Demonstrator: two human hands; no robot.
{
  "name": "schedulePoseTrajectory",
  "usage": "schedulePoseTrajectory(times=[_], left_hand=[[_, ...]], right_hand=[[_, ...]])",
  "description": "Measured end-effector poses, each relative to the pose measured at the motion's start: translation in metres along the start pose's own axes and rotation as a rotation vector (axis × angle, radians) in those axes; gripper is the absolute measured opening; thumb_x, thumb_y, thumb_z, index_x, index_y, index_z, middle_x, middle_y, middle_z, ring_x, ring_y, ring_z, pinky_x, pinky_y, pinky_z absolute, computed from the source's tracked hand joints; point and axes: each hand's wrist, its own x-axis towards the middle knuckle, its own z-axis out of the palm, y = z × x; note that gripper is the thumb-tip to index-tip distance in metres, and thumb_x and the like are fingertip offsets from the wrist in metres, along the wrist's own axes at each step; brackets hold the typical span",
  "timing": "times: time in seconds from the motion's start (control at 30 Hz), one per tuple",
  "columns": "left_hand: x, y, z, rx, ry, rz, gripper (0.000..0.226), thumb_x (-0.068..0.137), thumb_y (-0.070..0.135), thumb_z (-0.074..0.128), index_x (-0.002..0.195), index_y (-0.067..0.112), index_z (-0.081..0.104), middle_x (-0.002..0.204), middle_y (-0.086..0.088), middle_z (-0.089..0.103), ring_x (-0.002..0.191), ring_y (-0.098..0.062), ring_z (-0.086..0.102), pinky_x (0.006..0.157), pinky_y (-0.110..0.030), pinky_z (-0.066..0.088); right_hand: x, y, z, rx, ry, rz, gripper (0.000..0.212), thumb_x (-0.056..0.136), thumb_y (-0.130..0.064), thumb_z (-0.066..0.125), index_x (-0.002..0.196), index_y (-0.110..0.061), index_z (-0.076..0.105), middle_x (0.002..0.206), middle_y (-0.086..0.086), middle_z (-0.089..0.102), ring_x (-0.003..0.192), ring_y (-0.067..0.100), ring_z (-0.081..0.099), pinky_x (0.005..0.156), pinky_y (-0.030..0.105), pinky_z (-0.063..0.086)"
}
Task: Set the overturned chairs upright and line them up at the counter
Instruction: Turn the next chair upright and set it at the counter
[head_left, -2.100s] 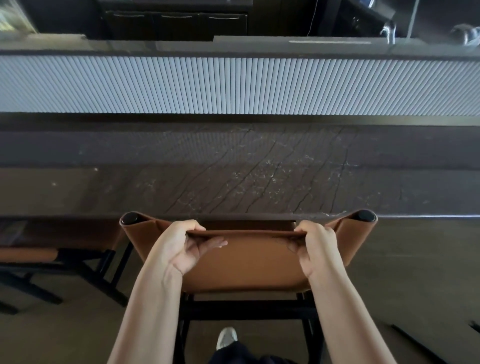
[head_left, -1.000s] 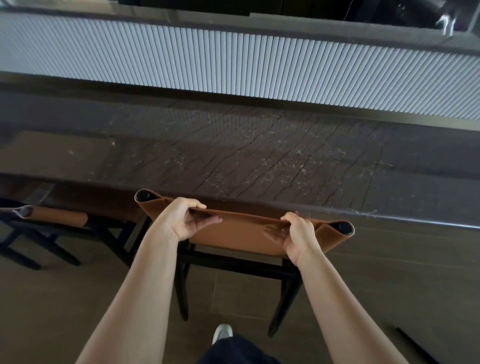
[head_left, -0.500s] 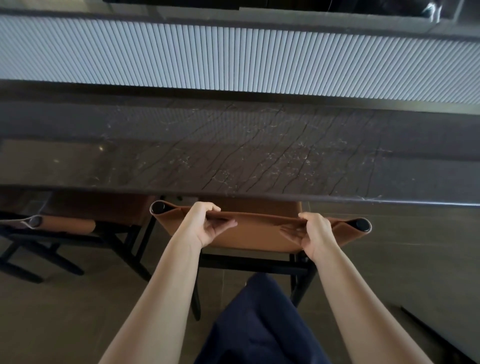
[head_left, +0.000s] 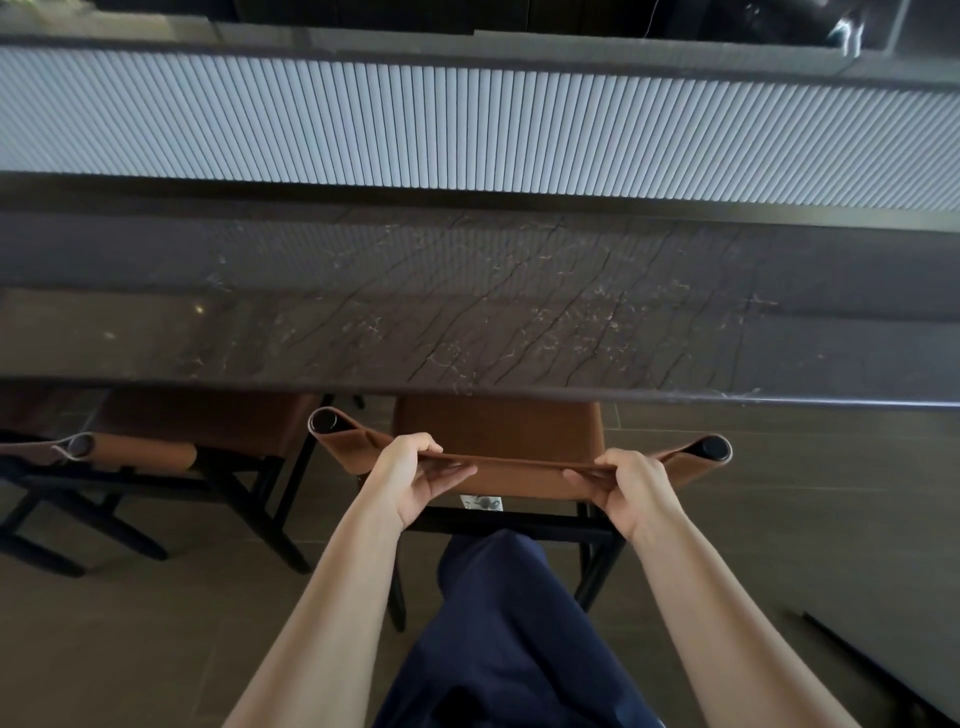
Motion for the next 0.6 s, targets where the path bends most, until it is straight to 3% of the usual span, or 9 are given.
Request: schedulePoseTrajectory(times=[0.07,0.13,0.23,0.33,0.43,0.6], left_hand=[[0.003,-0.009,-0.006,-0.021,0.002,-0.01,0.014,0.088,-0.009,0.041,0.091,0.002,0.048,0.108,-0.029,0.052,0.113,-0.05,0.058,0.077,-0.052,0.058],[0.008,-0.015,-0.012,-0.033,-0.007,-0.013,0.015,0.088,-0.01,0.04,0.086,0.004,0.048,0.108,-0.029,0.052,0.112,-0.049,0.058,0.082,-0.051,0.056],[0.021,-0.015,-0.016,-0.047,-0.018,-0.003,0.015,0.088,-0.01,0.042,0.086,0.003,0.05,0.109,-0.029,0.054,0.115,-0.047,0.057,0.081,-0.05,0.056],[0.034,-0.006,-0.016,-0.063,-0.02,-0.001,0.015,0.089,-0.009,0.044,0.085,0.004,0.05,0.109,-0.028,0.056,0.115,-0.046,0.058,0.076,-0.049,0.059],[0.047,0.001,-0.015,-0.076,0.0,-0.017,0.013,0.091,-0.007,0.044,0.087,0.003,0.05,0.108,-0.029,0.059,0.111,-0.047,0.06,0.069,-0.047,0.06],[0.061,-0.008,-0.018,-0.085,0.009,-0.068,0.013,0.093,-0.008,0.043,0.098,0.002,0.05,0.119,-0.032,0.056,0.116,-0.045,0.058,0.086,-0.048,0.053]], right_hand=[[0.007,0.011,-0.005,0.014,-0.001,0.022,0.027,0.088,0.015,0.044,0.114,0.008,0.047,0.092,0.027,0.056,0.067,0.036,0.066,0.045,0.033,0.056],[0.015,0.018,-0.008,0.027,-0.001,0.041,0.033,0.089,0.015,0.044,0.121,0.008,0.046,0.094,0.026,0.057,0.068,0.036,0.067,0.046,0.034,0.056],[0.026,0.019,-0.005,0.028,-0.028,0.066,0.035,0.091,0.014,0.045,0.125,0.009,0.046,0.095,0.024,0.058,0.057,0.031,0.07,0.048,0.033,0.057],[0.04,0.014,0.007,0.011,-0.047,0.071,0.038,0.091,0.013,0.045,0.129,0.01,0.044,0.099,0.024,0.057,0.073,0.035,0.067,0.048,0.033,0.057],[0.055,0.01,0.02,0.0,-0.043,0.072,0.037,0.091,0.013,0.045,0.127,0.008,0.044,0.1,0.022,0.054,0.077,0.037,0.064,0.047,0.033,0.057],[0.072,0.017,0.016,-0.021,-0.04,0.111,0.022,0.091,0.013,0.046,0.11,0.002,0.049,0.094,0.021,0.056,0.074,0.037,0.066,0.049,0.035,0.058]])
